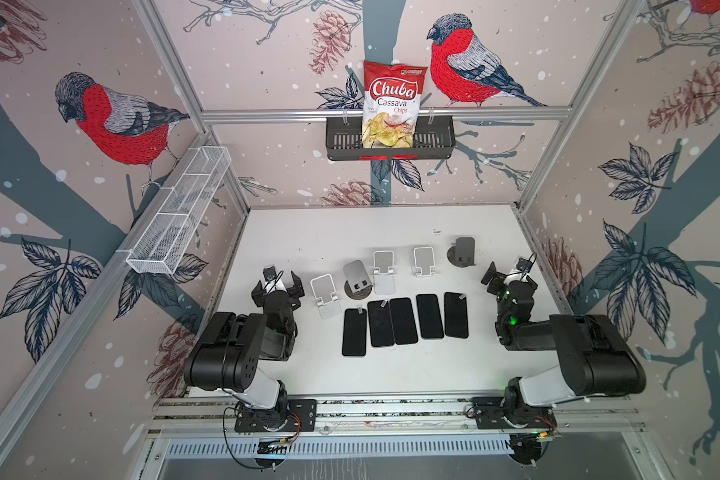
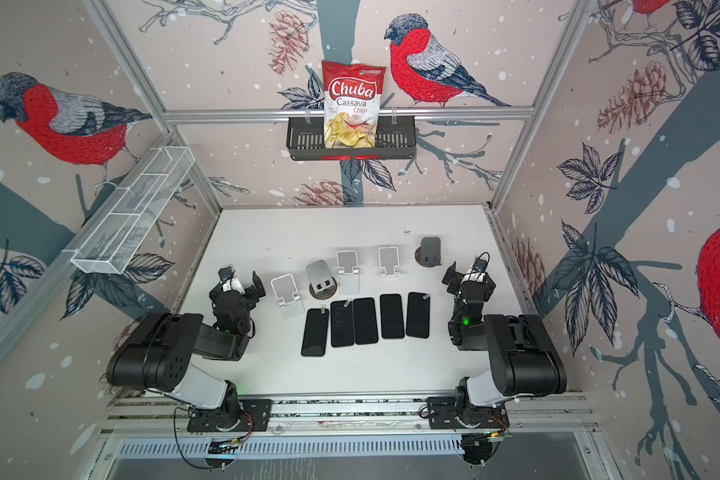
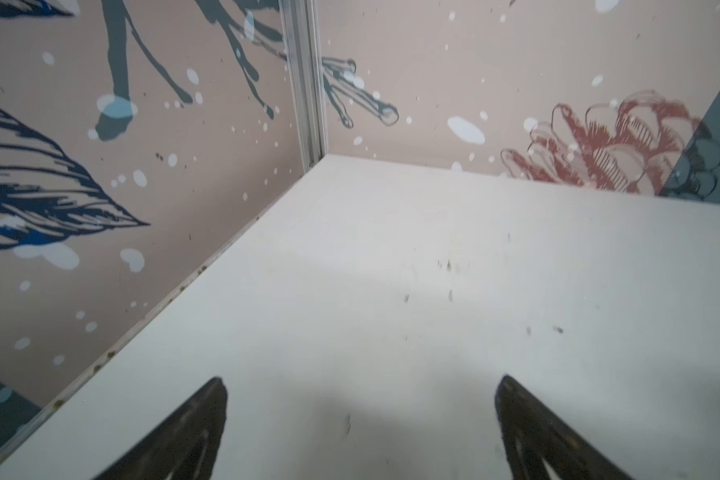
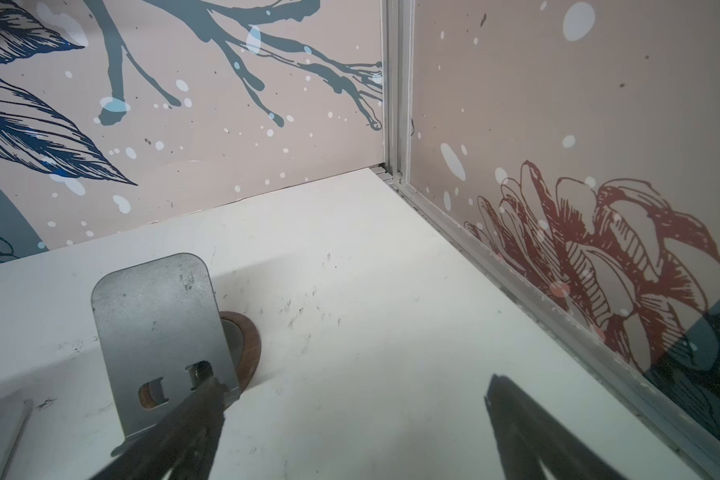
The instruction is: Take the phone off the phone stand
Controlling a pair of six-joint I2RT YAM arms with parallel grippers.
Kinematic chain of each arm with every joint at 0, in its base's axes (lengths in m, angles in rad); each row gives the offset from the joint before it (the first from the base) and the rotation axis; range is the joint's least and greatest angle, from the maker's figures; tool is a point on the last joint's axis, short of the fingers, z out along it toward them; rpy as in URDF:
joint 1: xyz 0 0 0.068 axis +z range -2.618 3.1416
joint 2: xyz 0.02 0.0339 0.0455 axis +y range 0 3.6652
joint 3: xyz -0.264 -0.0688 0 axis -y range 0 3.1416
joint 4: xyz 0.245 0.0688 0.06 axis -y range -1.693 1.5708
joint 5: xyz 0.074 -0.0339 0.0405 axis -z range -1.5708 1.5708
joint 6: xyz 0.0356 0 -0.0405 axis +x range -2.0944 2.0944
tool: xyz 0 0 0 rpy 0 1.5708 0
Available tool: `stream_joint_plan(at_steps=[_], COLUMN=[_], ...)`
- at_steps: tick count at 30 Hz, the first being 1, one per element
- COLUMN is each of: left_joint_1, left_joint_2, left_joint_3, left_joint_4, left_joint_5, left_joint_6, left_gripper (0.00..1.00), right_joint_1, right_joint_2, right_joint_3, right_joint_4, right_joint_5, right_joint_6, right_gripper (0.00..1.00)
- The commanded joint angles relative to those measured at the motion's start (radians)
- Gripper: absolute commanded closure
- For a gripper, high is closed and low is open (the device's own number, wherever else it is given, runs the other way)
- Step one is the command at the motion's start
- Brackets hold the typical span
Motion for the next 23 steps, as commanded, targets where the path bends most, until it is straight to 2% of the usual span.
stream_joint_plan(at_steps=[1,14,18,23], left_joint_1=[-0.009,-0.027,-0.012,-0.014], left_joint_2=[0.002,0.012,0.008,0.008], left_joint_3=[0.009,0.013,0.015,0.015], left_joint_4=[0.076,0.085,0.071,0.074], left_joint_5=[-0.011,-0.029,0.008,0.001], left_joint_6=[0.026,0.048,0.039,0.042], left_gripper=[0.01,0.01,0.01,0.01], right_joint_1=[0.0,0.0,0.0,0.0], right_joint_2=[-0.001,0.001,0.001,0.0], right_joint_3=[0.0,0.0,0.0,0.0], right_joint_4=[0.03,0.031,0.03,0.031], right_joint_5=[-0.004,-0.004,-0.004,-0.004], right_joint_6=[0.0,-0.001,-0.001,-0.001], right_gripper=[0.01,0.01,0.0,0.01])
